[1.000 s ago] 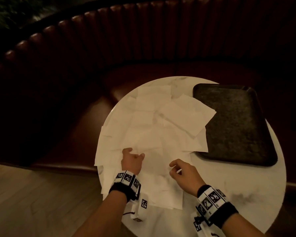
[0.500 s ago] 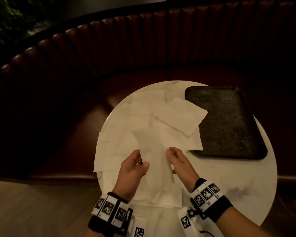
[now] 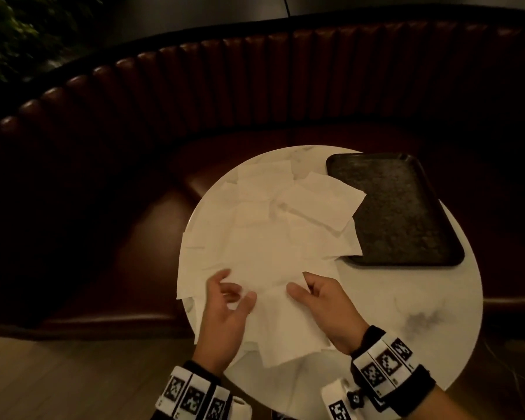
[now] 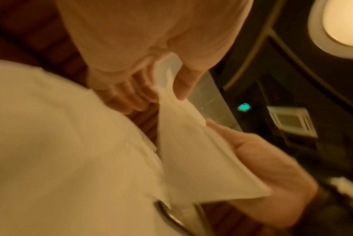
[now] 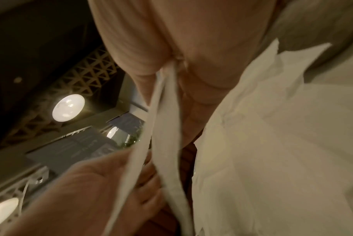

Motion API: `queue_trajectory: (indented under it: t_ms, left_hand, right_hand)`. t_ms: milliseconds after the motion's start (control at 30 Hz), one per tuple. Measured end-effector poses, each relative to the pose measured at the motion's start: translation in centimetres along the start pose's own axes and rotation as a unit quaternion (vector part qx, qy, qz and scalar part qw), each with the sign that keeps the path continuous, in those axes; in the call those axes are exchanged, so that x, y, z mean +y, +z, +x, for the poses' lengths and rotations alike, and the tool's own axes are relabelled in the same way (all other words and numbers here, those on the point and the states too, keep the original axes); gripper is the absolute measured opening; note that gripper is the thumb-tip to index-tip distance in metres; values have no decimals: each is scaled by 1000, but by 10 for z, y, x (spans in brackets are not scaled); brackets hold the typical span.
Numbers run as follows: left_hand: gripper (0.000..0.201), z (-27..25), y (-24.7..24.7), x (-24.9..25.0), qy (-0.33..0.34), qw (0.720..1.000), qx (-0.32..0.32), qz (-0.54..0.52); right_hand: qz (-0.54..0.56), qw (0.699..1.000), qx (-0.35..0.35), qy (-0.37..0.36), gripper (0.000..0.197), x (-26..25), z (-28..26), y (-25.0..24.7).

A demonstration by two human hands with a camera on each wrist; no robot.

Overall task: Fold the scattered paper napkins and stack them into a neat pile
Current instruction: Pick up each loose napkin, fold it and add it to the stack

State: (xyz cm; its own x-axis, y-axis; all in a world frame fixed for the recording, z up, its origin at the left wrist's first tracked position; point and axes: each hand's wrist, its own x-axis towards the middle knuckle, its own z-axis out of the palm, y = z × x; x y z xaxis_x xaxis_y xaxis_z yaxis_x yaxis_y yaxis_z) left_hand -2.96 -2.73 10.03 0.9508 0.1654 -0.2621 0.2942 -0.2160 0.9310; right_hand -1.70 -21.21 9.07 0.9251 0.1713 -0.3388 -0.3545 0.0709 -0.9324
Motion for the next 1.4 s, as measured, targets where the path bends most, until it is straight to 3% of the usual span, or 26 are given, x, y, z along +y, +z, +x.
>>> queue_trajectory:
  t_ms: [67,133,167,200,233,300,367,467,600,733,833,900,1067,1133,1200,1267,1400]
  left_hand:
    - [61,-3,-10,21,166,973,62,150]
    - [57,-1,-11,47,357,878,-3,319]
    - [50,2,-7,59,407,819,-68,399]
    - [43,6,-1,70,426,768,-132,460]
    - [35,13,5,76,420,734,-188,500]
    - [26,29,16,80,384,701,-263,540]
    - [23,41,23,81,351,694,-311,547]
    - [21,50,28,78,321,731,-351,490]
    - [17,62,29,70,297,776,-372,414]
    - [10,74,41,68,250,825,-381,335]
    - [10,84,66,65,228,844,-378,305]
    - [8,88,97,58,225,841,-385,306]
    - [7,99,213,32,258,804,-386,371]
    - [6,100,265,18,283,761,-386,437]
    - [8,99,306,5,319,702,-381,510]
    - [12,99,336,-8,339,657,-377,558]
    - [19,101,364,-30,358,614,-380,593]
  right_hand:
    - [-88,996,-1,-22,21,-8,-4,-5]
    - [-202,978,-18,-47,22,-15,-6,-11]
    - [-254,965,-33,-60,22,-18,-7,-13]
    - [-297,951,-45,-69,25,-20,-8,-15]
    - [-332,939,-52,-74,27,-23,-9,-17]
    - [-366,926,-65,-70,30,-28,-14,-19]
    - [-373,923,-69,-65,34,-30,-19,-23]
    - [-386,918,-59,-67,38,-30,-29,-36]
    - [-348,935,-23,-60,28,-23,-50,-64]
    - [-258,966,27,-6,24,-6,-76,-91]
    - [-190,979,66,37,21,12,-93,-106]
    - [-157,979,111,70,18,30,-101,-116]
    - [-148,945,238,168,13,83,-111,-149]
    - [-144,931,279,188,10,104,-111,-166]
    - [-158,921,290,205,2,118,-107,-182]
    - [-175,913,293,222,12,129,-102,-193]
    - [-254,901,260,237,25,146,-91,-205]
